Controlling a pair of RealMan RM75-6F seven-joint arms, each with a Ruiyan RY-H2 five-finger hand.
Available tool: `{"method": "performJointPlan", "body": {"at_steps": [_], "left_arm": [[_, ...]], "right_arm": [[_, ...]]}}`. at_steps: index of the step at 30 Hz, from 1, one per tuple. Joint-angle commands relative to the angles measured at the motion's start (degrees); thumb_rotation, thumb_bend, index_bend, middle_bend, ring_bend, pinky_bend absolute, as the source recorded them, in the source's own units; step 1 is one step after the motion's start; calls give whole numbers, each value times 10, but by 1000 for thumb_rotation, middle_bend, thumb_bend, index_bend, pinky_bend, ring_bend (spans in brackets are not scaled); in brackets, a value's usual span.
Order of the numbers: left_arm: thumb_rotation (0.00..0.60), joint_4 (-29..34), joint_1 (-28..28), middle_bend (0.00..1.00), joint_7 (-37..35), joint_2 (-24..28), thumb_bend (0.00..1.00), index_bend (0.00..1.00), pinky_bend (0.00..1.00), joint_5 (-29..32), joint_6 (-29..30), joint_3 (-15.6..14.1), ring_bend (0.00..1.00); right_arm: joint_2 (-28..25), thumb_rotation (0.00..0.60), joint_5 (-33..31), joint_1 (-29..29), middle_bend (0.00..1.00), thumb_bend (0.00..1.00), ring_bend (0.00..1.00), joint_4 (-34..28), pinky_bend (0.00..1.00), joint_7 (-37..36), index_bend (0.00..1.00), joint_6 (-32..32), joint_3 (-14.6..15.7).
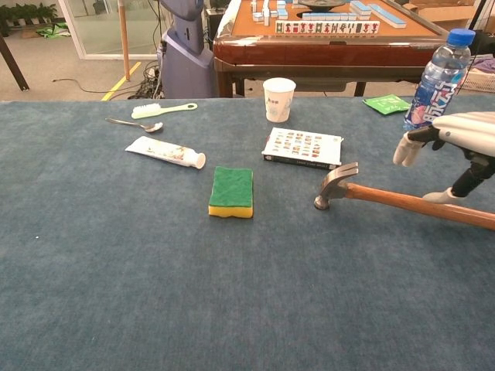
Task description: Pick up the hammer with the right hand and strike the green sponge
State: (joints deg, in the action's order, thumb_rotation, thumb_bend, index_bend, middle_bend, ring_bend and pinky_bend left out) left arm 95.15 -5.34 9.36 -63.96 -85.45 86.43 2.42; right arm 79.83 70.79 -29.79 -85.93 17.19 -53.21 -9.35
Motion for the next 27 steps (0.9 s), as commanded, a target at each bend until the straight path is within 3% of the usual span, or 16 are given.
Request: {"method": "performJointPlan", "body": {"at_steps": [1,12,27], "left_arm": [[600,-1,2,65,-3,2,243,249,54,1,3,1,112],[600,-8,2,65,-10,1,243,249,54,-3,1,0,111],[600,-19,-1,65,-17,-3,243,250,53,-3,-4,2,110]], "right_arm": [[21,600,-21,-15,327,226,180,14,251,8,335,13,-7],[70,600,-76,-37,381,227,180,36,251,27,336,21,-5],[93,600,-101,-42,414,319,180,58,251,22,373,18,9]]}}
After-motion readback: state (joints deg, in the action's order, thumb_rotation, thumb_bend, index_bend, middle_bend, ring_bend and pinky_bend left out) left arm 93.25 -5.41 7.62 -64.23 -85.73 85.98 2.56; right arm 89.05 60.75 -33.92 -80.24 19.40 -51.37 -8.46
